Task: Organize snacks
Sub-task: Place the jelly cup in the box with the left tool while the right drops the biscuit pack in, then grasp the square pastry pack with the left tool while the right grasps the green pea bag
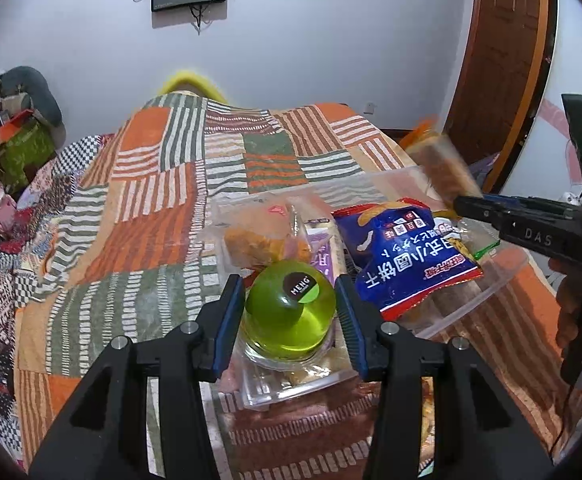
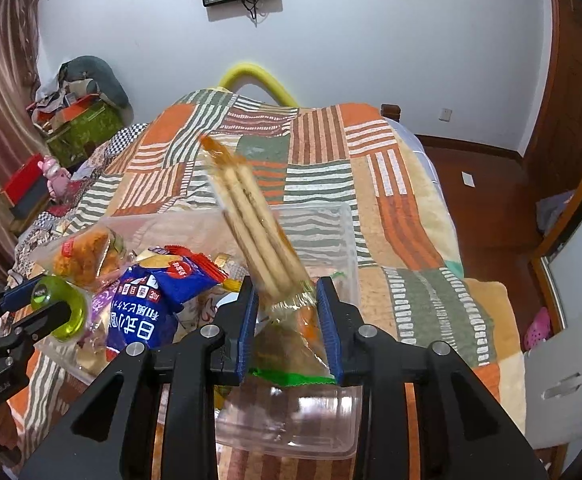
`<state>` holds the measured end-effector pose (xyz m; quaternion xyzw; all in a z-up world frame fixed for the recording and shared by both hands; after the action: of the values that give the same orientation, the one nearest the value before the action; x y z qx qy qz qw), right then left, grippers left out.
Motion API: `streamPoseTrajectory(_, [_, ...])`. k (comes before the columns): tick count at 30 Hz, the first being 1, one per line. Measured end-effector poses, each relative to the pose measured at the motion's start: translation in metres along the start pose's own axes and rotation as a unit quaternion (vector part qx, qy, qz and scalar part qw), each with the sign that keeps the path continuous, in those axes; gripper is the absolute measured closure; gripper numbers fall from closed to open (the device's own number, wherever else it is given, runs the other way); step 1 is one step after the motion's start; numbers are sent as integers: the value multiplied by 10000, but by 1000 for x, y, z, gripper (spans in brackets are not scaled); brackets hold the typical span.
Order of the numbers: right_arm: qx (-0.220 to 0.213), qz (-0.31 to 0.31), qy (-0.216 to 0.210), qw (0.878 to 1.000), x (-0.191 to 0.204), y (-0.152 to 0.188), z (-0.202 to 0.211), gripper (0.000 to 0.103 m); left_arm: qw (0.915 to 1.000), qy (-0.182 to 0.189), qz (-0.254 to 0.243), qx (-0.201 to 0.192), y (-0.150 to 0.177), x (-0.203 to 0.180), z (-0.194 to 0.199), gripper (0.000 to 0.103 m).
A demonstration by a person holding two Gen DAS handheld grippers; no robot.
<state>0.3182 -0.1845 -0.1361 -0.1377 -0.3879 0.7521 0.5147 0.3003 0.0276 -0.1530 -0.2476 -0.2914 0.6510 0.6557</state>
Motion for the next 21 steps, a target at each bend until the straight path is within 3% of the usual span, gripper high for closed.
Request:
streamPoseTrajectory(10, [36, 59, -172, 9998, 3, 7, 16, 66, 9999, -88, 114, 17, 0, 2, 8, 47])
streamPoseTrajectory(21, [-113, 187, -502, 9985, 29, 26, 55, 55, 9995, 11, -78, -295, 6, -6, 57, 34])
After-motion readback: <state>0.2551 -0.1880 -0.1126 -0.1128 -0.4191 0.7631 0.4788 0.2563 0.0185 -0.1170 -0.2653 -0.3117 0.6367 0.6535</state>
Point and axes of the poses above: each gripper's, at about its wrist camera, not at the fingertips, and z roughly against the way its jaws point, x to its left, y to its underside, the point moved 3 cm from there along -z, roughly the way its jaws point, and after that the axes turned 10 degrees about -y, right-handed, at the moved point
